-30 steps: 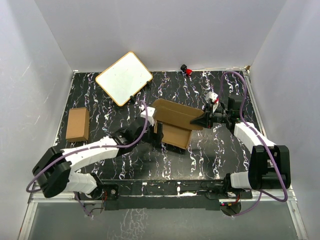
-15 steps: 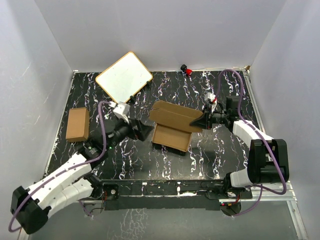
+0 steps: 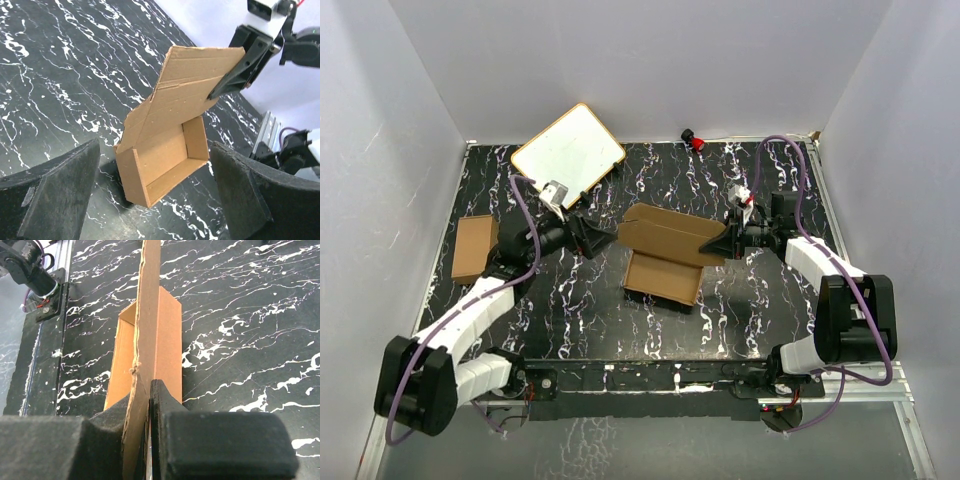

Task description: Fold the paper box

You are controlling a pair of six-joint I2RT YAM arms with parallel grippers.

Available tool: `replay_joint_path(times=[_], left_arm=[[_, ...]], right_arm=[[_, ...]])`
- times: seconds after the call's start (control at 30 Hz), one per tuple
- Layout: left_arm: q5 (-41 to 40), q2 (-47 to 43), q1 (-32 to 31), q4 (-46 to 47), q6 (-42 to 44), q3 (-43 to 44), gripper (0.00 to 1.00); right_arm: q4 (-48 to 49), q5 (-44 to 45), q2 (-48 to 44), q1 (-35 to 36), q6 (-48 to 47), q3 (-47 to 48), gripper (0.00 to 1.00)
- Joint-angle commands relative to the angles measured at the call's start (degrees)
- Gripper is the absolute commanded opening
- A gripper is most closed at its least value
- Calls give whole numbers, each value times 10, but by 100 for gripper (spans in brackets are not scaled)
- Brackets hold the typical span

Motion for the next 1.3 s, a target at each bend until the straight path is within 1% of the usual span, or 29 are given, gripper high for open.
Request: replay_joint_path(times=[0.0, 0.13, 0.37, 0.47, 0.57, 0.67, 0.77, 0.9, 0.97, 1.1, 1.2, 1.27], left_arm=[[78, 40, 5, 101, 74, -3, 89], [104, 93, 7, 120, 96, 7, 89], [146, 190, 13, 120, 90, 59, 87], [173, 225, 14, 149, 65, 73, 85], [192, 257, 13, 177, 41, 83, 79], [208, 279, 14, 213, 19, 84, 71], [215, 289, 14, 242, 5, 82, 61], [221, 298, 13, 275, -9, 81, 51], [226, 305, 14, 287, -17, 82, 45], [233, 315, 13, 302, -31, 83, 29], [237, 318, 14, 312, -35, 80, 25], [238, 316, 14, 318, -36, 76, 17]], right_arm=[[-2, -35, 4, -1, -31, 31, 9], [-8, -36, 4, -1, -36, 32, 9], [-11, -36, 4, -1, -40, 33, 9], [-13, -36, 4, -1, -42, 34, 9], [-15, -36, 5, -1, -42, 34, 9], [-16, -37, 4, -1, -44, 34, 10], [-17, -37, 5, -1, -46, 35, 9], [-19, -36, 6, -1, -47, 35, 9], [-19, -36, 6, -1, -48, 35, 9], [-20, -37, 6, -1, -48, 35, 9], [-20, -37, 7, -1, -48, 36, 9], [-20, -37, 7, -1, -48, 36, 10]])
